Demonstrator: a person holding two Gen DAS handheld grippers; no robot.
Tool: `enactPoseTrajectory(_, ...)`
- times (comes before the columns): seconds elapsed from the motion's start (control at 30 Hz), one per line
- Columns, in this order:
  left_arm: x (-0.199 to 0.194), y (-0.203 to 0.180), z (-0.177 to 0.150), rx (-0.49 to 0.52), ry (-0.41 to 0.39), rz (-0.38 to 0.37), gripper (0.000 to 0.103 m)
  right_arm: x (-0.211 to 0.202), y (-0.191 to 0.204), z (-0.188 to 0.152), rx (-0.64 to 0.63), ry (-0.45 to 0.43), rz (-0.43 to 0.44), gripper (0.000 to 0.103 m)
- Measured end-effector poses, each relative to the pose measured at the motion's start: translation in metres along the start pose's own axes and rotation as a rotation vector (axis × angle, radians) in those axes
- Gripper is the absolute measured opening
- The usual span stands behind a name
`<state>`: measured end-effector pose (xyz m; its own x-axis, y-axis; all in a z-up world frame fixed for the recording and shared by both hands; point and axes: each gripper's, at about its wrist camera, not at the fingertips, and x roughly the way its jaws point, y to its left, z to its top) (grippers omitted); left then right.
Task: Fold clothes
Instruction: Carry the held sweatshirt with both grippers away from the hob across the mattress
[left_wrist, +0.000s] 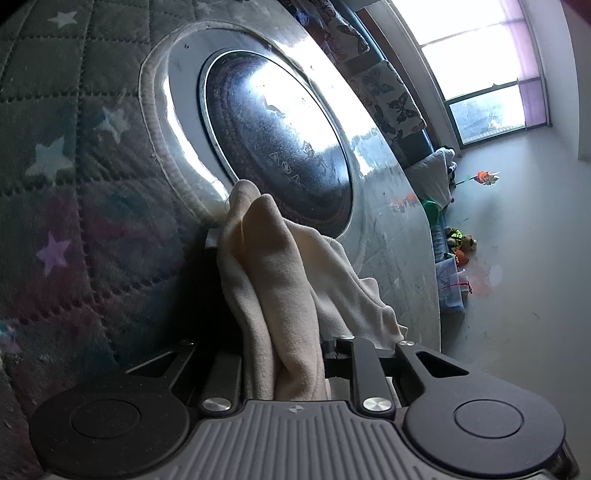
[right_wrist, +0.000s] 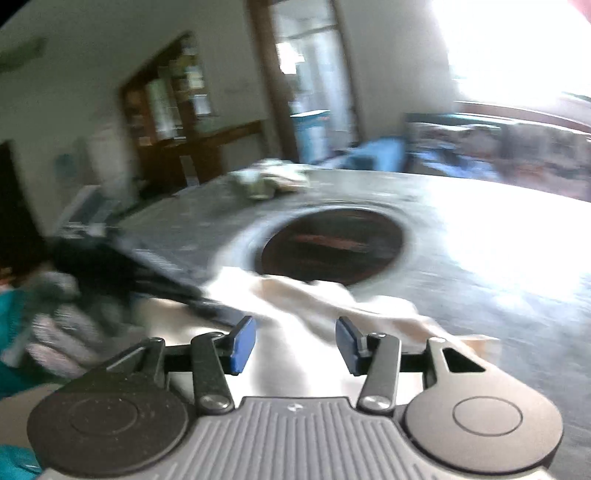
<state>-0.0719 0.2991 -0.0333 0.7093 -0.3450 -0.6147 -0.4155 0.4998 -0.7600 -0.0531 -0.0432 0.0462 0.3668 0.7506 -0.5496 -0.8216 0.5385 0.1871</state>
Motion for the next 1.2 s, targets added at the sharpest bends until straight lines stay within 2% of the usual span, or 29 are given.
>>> enactPoseTrajectory(0.07,0.000,-0.002,-0.001,0.009,-0.002,0.008,0.021,-0.001,-0.020,-0.005,0.042,0.007,-0.077,0.059)
enactPoseTrajectory(0.2,0.001,-0.006,-0.002,0.029,-0.004,0.026,0.020,0.000,-0.053,-0.014,0.125,0.020,-0.179,0.059)
enactPoseTrajectory(0.3,0.002,-0.008,-0.002,0.041,-0.006,0.037,0.020,0.005,-0.070,-0.022,0.183,0.037,-0.218,0.060)
enactPoseTrajectory(0.43,0.003,-0.013,-0.004,0.065,-0.010,0.056,0.020,0.014,-0.083,-0.029,0.253,0.065,-0.200,0.061)
enactPoseTrajectory(0.57,0.005,-0.019,-0.006,0.081,-0.013,0.077,0.020,0.015,-0.082,-0.033,0.265,0.055,-0.158,0.060)
enactPoseTrajectory(0.63,0.005,-0.022,-0.007,0.092,-0.015,0.090,0.020,0.013,-0.079,-0.033,0.267,0.059,-0.131,0.054)
enactPoseTrajectory(0.7,0.006,-0.025,-0.009,0.106,-0.018,0.100,0.020,0.012,-0.077,-0.033,0.278,0.060,-0.116,0.039)
enactPoseTrajectory(0.73,0.006,-0.027,-0.009,0.111,-0.020,0.102,0.020,0.012,-0.077,-0.034,0.290,0.058,-0.111,0.023)
enactPoseTrajectory(0.77,0.005,-0.029,-0.010,0.117,-0.021,0.101,0.020,0.011,-0.080,-0.034,0.312,0.049,-0.101,0.018)
enactPoseTrajectory(0.83,0.004,-0.031,-0.008,0.129,-0.023,0.100,0.020,0.005,-0.082,-0.035,0.342,0.033,-0.090,0.014)
enactPoseTrajectory(1.0,0.003,-0.038,-0.006,0.161,-0.027,0.082,0.020,-0.012,-0.084,-0.036,0.386,-0.008,-0.079,0.012)
enactPoseTrajectory(1.2,0.007,-0.057,-0.011,0.220,0.001,0.036,0.018,-0.039,-0.081,-0.031,0.392,-0.064,-0.121,0.012)
